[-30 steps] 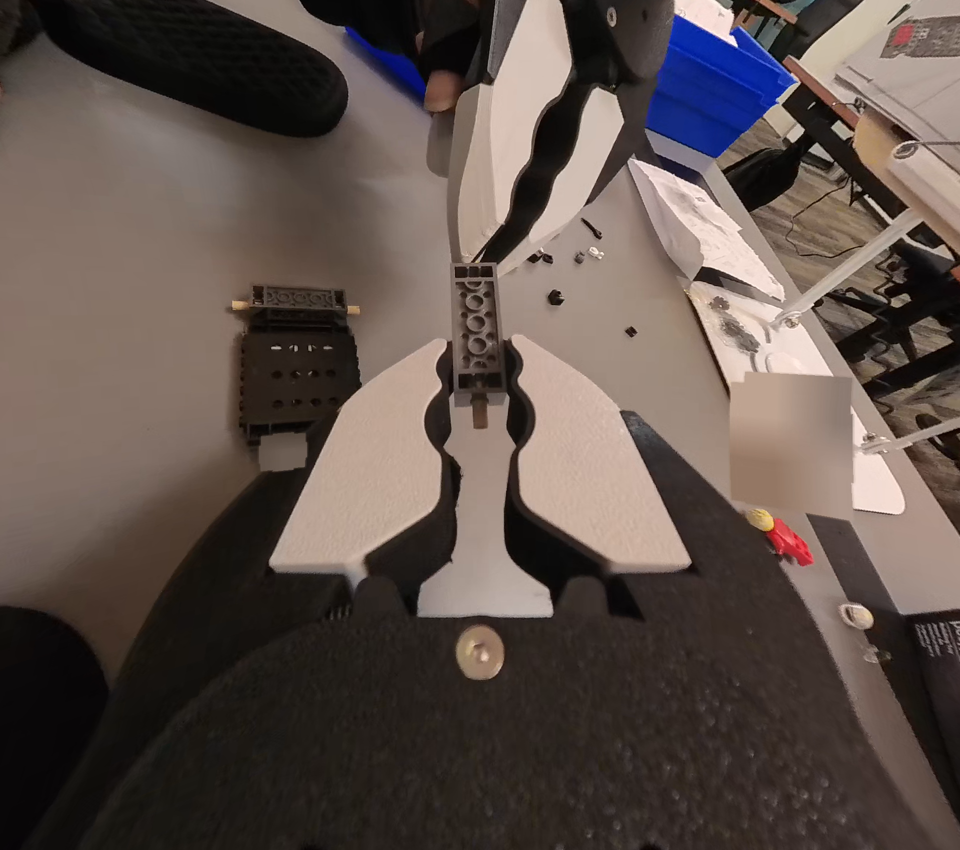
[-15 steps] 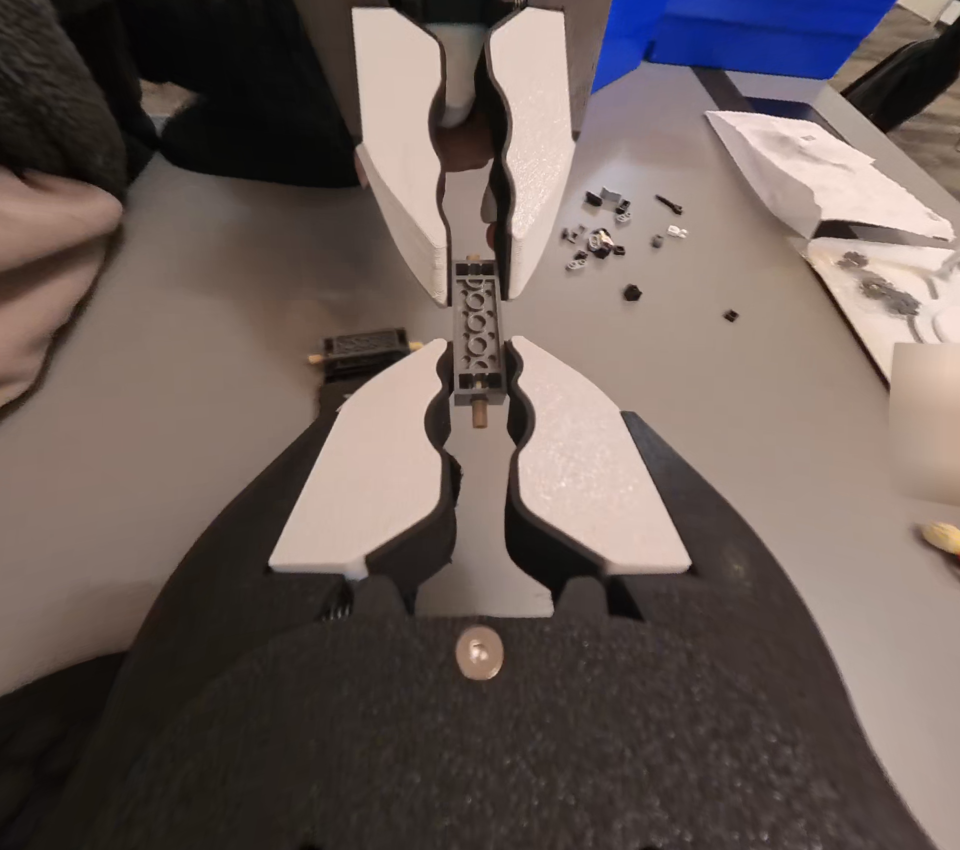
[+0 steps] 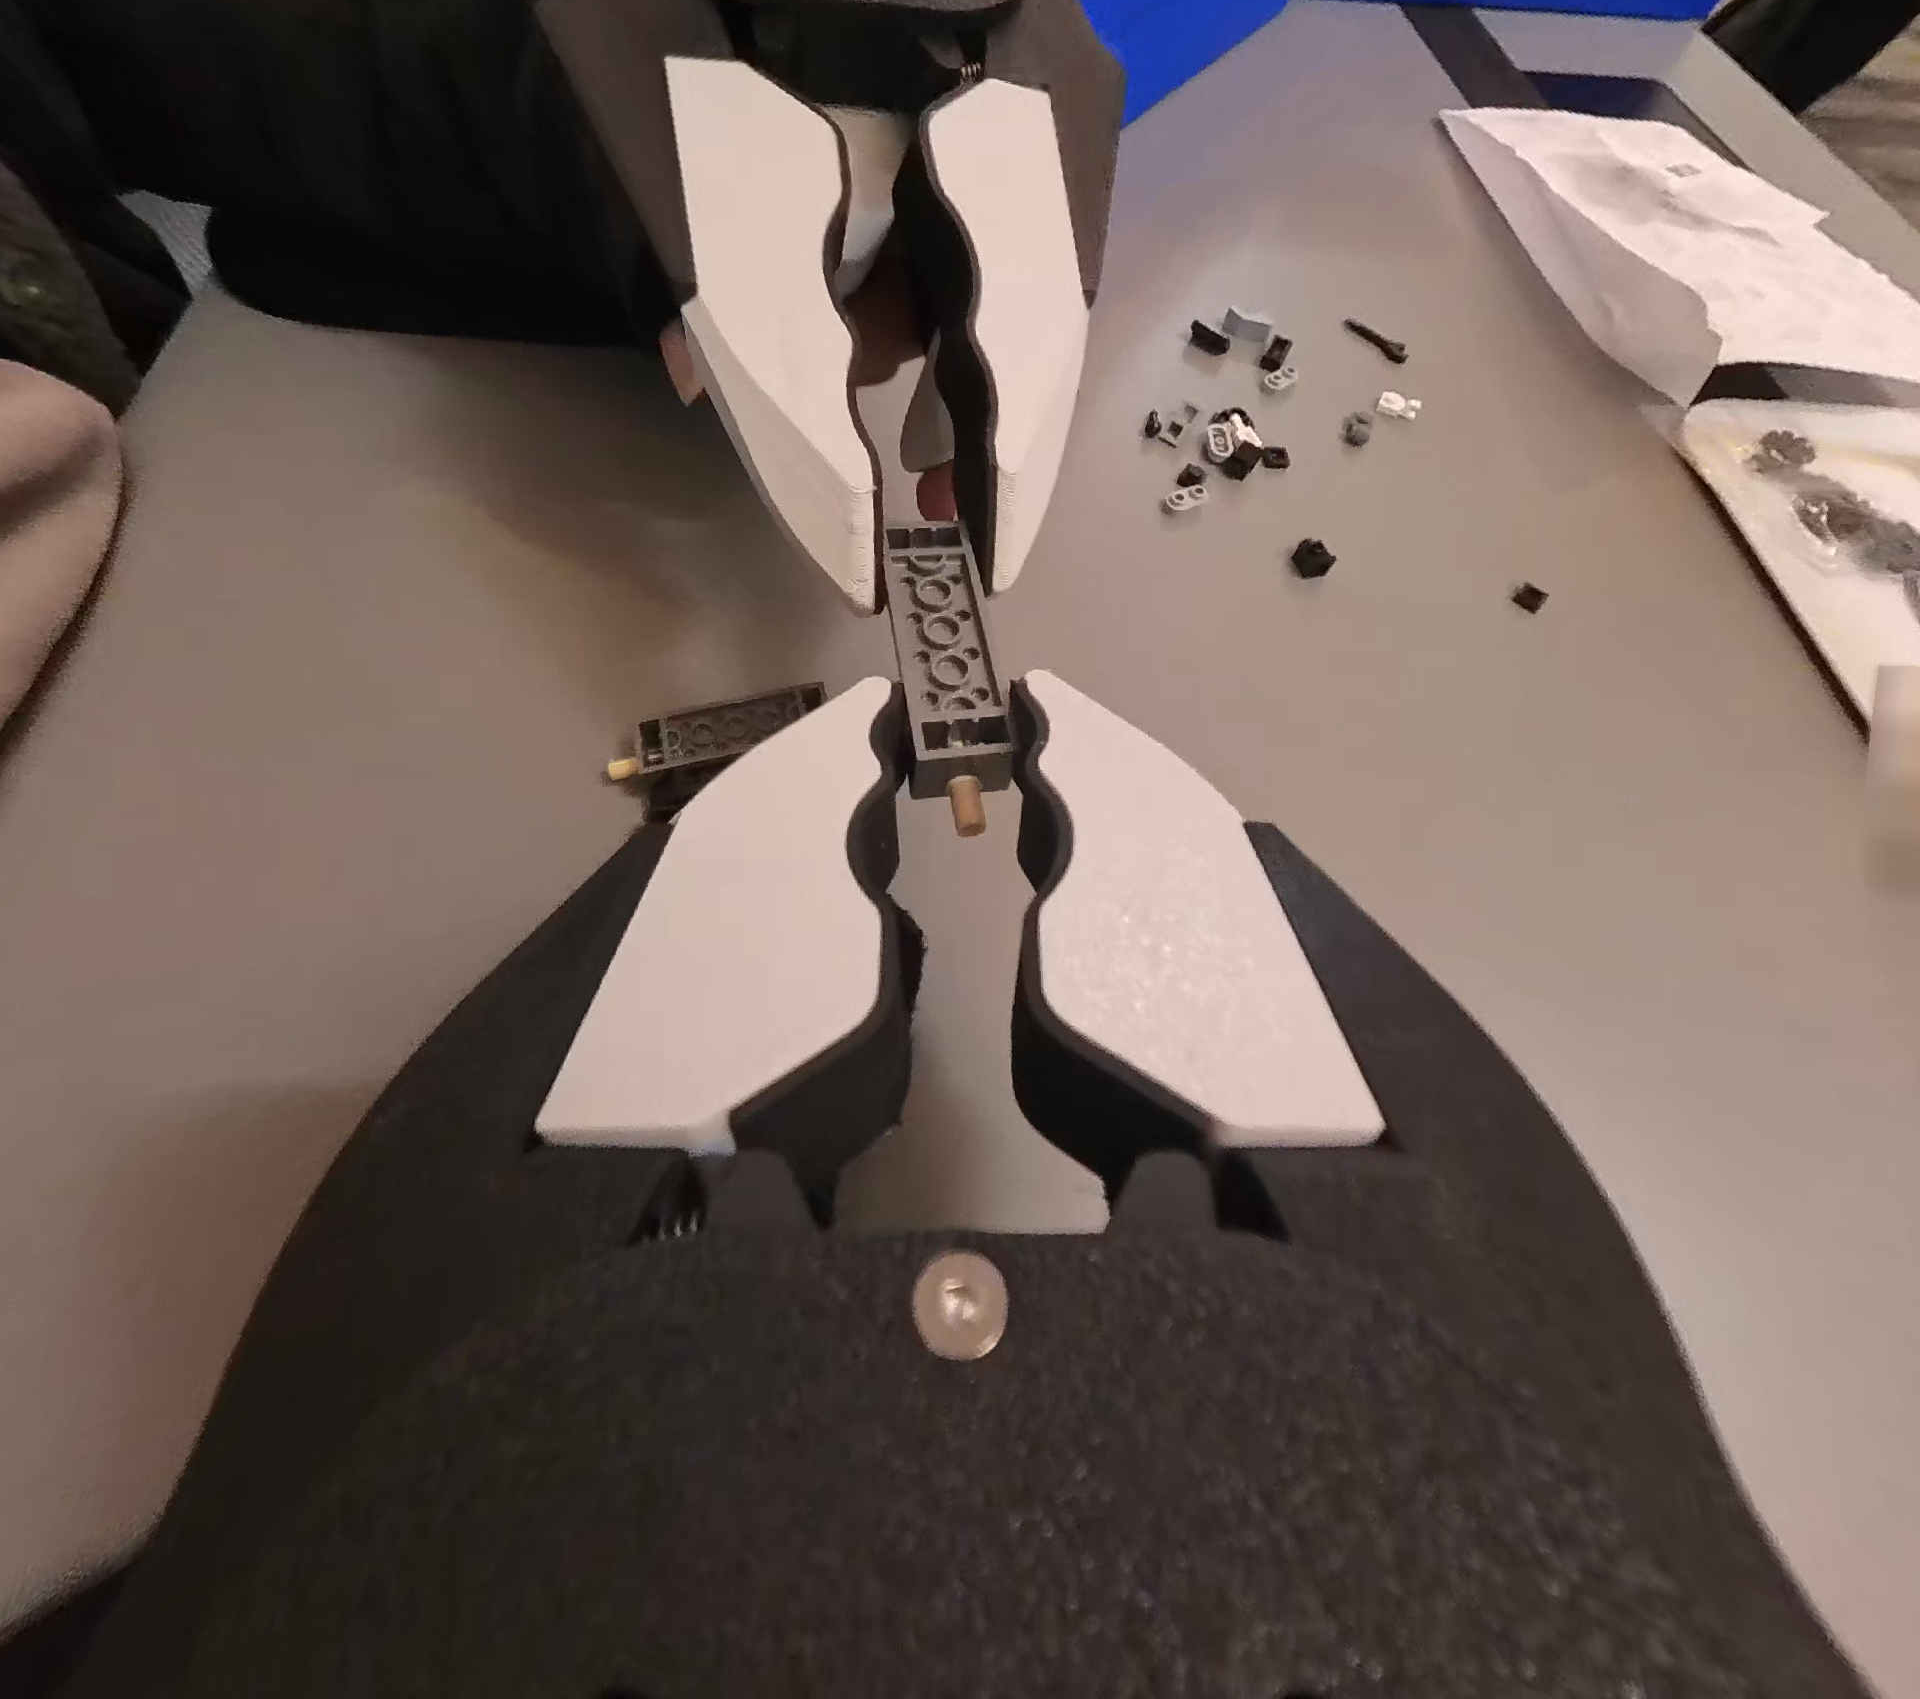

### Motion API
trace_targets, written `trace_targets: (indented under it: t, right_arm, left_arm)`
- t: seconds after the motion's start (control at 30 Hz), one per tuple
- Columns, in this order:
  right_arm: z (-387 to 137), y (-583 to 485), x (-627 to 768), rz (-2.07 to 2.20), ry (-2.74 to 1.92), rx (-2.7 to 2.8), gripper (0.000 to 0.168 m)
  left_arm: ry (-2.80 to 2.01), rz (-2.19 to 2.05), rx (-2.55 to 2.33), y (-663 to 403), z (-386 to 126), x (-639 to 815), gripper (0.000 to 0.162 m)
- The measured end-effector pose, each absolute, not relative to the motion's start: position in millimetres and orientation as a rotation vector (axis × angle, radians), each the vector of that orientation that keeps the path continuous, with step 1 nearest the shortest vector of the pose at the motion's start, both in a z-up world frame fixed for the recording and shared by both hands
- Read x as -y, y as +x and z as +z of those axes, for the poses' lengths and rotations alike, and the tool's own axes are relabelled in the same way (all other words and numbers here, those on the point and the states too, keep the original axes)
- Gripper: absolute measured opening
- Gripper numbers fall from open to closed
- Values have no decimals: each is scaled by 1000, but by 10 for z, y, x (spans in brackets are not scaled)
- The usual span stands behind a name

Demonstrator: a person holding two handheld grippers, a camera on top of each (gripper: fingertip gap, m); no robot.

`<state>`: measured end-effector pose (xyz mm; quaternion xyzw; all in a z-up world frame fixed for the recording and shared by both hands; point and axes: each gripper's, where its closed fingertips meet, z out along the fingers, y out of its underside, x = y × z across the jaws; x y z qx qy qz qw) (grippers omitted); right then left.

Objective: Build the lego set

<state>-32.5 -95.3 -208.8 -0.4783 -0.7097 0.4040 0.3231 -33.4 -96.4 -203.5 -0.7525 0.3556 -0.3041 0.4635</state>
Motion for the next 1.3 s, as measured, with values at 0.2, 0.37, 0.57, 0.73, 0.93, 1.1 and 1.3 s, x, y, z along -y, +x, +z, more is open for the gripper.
trace_targets:
  t: [0.2, 0.37, 0.57, 0.73, 0.93, 1.1, 1.3]
  right_arm:
    - [-2186, -388, 936, 1045, -1428, 1783, 17]
    - [-2070, -387, 973, 1104, -1487, 1673, 17]
    - [-1951, -360, 1087, 1206, -1476, 1593, 17]
    - [-1784, -303, 1105, 1285, -1264, 1537, 18]
    - [-1755, -251, 1074, 1298, -1259, 1528, 30]
    - [-1777, -276, 1128, 1258, -1237, 1563, 17]
    - [-1712, -255, 1052, 1304, -1292, 1505, 17]
  left_arm:
    - [-1887, -655, -902, -497, -2229, 936, 28]
    - [-1802, -640, -920, -434, -2100, 979, 27]
    - [-1684, -655, -926, -394, -1906, 1043, 18]
    - [-1650, -707, -905, -356, -1836, 1066, 18]
    - [-1610, -676, -895, -361, -1781, 1063, 18]
    - [-1609, -662, -915, -306, -1813, 1078, 18]
    - [-1615, -685, -859, -364, -1801, 1035, 23]
